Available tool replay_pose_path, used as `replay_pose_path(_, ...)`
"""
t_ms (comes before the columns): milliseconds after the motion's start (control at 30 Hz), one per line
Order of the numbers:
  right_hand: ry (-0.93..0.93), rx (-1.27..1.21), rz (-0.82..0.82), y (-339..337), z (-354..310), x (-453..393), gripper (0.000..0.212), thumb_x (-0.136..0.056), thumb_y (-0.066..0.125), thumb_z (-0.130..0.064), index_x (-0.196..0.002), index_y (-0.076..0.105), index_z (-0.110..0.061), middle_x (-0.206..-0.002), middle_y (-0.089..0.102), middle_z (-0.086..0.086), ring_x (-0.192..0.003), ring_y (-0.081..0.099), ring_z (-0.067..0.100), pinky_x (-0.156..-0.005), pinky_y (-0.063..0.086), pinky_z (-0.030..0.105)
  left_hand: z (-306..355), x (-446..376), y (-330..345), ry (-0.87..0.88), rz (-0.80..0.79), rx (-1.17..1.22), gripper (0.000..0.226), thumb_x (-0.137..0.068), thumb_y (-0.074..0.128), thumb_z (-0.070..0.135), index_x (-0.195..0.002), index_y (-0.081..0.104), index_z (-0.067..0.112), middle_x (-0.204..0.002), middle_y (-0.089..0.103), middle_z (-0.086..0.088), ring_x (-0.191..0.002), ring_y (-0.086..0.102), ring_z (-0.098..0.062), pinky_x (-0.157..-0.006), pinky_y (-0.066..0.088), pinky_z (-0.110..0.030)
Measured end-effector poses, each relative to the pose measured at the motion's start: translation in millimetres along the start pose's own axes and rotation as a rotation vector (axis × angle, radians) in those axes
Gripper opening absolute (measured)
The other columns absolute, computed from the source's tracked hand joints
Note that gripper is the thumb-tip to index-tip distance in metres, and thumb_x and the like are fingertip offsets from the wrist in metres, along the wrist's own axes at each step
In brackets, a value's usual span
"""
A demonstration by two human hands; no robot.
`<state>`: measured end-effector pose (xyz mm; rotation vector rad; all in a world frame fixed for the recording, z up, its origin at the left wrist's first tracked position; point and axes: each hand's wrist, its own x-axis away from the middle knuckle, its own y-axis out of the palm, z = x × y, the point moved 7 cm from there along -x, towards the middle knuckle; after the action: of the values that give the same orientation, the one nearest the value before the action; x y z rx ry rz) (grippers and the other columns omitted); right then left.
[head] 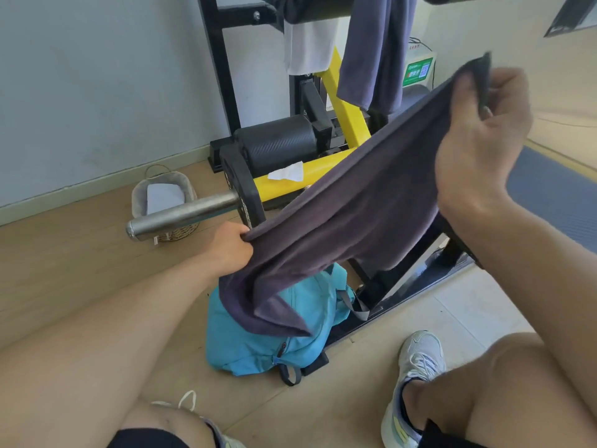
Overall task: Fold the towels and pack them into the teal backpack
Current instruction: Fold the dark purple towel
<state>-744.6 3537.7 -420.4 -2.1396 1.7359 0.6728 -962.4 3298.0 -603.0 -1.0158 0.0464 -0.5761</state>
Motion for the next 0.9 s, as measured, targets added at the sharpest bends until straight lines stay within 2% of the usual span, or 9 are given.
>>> replay_pose_path(67,0.046,0.115,-0.15,9.0,6.6,1.0,0.012,-0.101,0.057,-0.025,-0.09,0.053,-0.024,-0.073,0.052,-0.019,-0.057,0.049,-0.011,-0.06,0.037,0.007,4.0,-1.9,1.2,0.029,-0.004,0.062,0.018,-0.094,0.056,0.012,-0.087,0.071,0.004,-0.088,0.069,-0.011,-0.081,0.059,-0.028,-0.053,0.035,-0.023)
replay_pose_path(167,0.145,0.423,-0.678,45.4,35.1,32.1,0.006,-0.096,0.066,-0.03,-0.094,0.063,-0.026,-0.071,0.065,-0.013,-0.065,0.061,0.0,-0.054,0.041,0.012,29.1,4.8,-0.6,0.154,0.011,0.124,0.022,-0.097,0.061,0.025,-0.087,0.075,0.012,-0.088,0.074,-0.008,-0.087,0.065,-0.026,-0.064,0.041,-0.03)
replay_pose_path(300,0.185,0.718,-1.35,72.5,68.5,104.2,0.034,-0.092,0.072,-0.041,-0.122,0.062,-0.028,-0.1,0.059,-0.012,-0.091,0.056,0.011,-0.079,0.04,0.023,67.7,25.1,0.6,0.291,0.004,0.305,0.02,-0.097,0.065,0.03,-0.084,0.075,0.018,-0.071,0.07,0.003,-0.065,0.056,-0.01,-0.06,0.041,-0.029)
replay_pose_path(367,0.167,0.744,-1.492,80.4,76.8,126.5,0.022,-0.092,0.07,-0.042,-0.104,0.064,-0.025,-0.094,0.063,-0.008,-0.085,0.058,0.015,-0.075,0.044,0.027,77.4,29.7,5.7,0.325,-0.058,0.411,0.019,-0.094,0.069,0.03,-0.085,0.075,0.015,-0.073,0.073,-0.003,-0.065,0.057,-0.01,-0.065,0.042,-0.029)
replay_pose_path(533,0.075,0.757,-1.442,91.8,80.4,113.7,0.026,-0.097,0.064,-0.036,-0.102,0.07,-0.01,-0.097,0.071,0.007,-0.093,0.065,0.025,-0.082,0.049,0.037,61.6,26.6,13.8,0.273,-0.275,0.369,0.058,-0.064,0.082,0.064,-0.094,0.076,0.014,-0.095,0.075,-0.017,-0.08,0.064,-0.015,-0.075,0.048,-0.034)
replay_pose_path(667,0.118,0.707,-1.427,78.2,80.9,93.2,0.018,-0.099,0.063,-0.033,-0.098,0.07,-0.017,-0.096,0.071,0.001,-0.091,0.063,0.017,-0.083,0.048,0.03,33.6,27.4,24.2,0.18,-0.546,0.254,0.033,-0.072,0.091,0.03,-0.095,0.076,0.011,-0.091,0.079,-0.008,-0.087,0.075,-0.019,-0.078,0.06,-0.034)
replay_pose_path(733,0.204,0.656,-1.326,68.0,87.9,78.1,0.018,-0.1,0.063,-0.032,-0.102,0.072,-0.017,-0.097,0.072,0.0,-0.091,0.065,0.015,-0.084,0.051,0.03,21.7,33.1,30.2,0.075,-0.667,0.288,0.023,-0.076,0.088,0.022,-0.09,0.076,0.009,-0.085,0.079,-0.007,-0.078,0.075,-0.019,-0.064,0.059,-0.026)
replay_pose_path(800,0.299,0.582,-1.16,58.7,96.2,60.0,0.019,-0.1,0.062,-0.029,-0.109,0.074,-0.017,-0.099,0.072,0.0,-0.092,0.065,0.013,-0.084,0.052,0.028,14.1,36.3,29.7,0.026,-0.69,0.264,0.017,-0.08,0.085,0.025,-0.087,0.076,0.012,-0.08,0.078,-0.001,-0.07,0.072,-0.01,-0.059,0.052,-0.018)
replay_pose_path(900,0.396,0.565,-1.003,47.0,112.2,46.0,0.022,-0.102,0.06,-0.028,-0.116,0.073,-0.017,-0.106,0.073,0.005,-0.096,0.066,0.02,-0.086,0.052,0.033,10.6,31.2,24.9,0.023,-0.597,0.347,0.033,-0.076,0.083,0.038,-0.09,0.077,0.008,-0.088,0.08,-0.006,-0.077,0.072,-0.01,-0.071,0.049,-0.022)
